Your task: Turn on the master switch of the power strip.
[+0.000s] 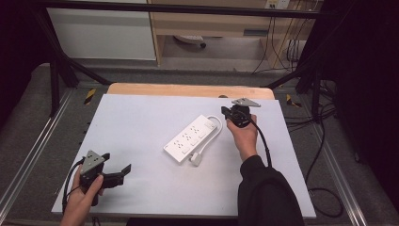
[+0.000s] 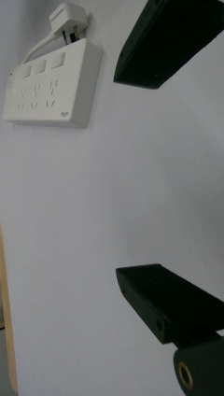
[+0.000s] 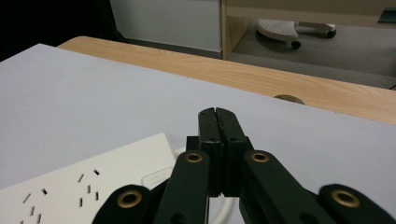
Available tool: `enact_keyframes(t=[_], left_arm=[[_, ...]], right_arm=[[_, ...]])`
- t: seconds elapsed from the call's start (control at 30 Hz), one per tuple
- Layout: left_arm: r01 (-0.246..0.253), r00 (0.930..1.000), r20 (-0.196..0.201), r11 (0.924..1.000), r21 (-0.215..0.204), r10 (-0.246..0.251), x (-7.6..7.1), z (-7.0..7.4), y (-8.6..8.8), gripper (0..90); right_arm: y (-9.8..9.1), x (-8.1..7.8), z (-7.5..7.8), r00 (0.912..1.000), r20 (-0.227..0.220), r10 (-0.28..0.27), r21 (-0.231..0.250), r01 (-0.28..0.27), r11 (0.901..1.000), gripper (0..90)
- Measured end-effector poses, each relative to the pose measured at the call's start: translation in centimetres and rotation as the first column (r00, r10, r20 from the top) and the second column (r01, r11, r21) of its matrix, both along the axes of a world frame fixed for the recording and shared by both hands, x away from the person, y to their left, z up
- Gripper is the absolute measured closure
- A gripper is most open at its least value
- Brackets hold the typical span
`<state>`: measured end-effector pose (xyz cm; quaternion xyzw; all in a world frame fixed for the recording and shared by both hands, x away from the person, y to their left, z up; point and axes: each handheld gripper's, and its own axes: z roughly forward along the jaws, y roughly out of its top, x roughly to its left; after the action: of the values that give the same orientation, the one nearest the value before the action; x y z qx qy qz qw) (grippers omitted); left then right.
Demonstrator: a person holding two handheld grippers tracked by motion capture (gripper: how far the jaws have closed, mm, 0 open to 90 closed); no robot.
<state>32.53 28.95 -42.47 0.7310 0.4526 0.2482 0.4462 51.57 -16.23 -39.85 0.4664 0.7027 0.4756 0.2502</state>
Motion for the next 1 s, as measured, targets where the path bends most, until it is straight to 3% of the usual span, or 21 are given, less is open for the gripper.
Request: enact_keyframes(t=[0.47,1.0], left_arm=[[0.0,1.0,-0.005,0.9999,0.012,0.0,0.0,0.0,0.0,6.5],[0.003,0.9999,-0.013,0.9998,0.021,-0.003,0.0,-0.2,-0.1,6.6]], right_arm=[[1.0,0.2,-0.9,0.9984,-0.045,0.033,0.002,-0.033,0.9994,90.0],[1.8,0.4,-1.6,0.9947,-0.078,0.068,-0.028,-0.07,0.9972,90.0]])
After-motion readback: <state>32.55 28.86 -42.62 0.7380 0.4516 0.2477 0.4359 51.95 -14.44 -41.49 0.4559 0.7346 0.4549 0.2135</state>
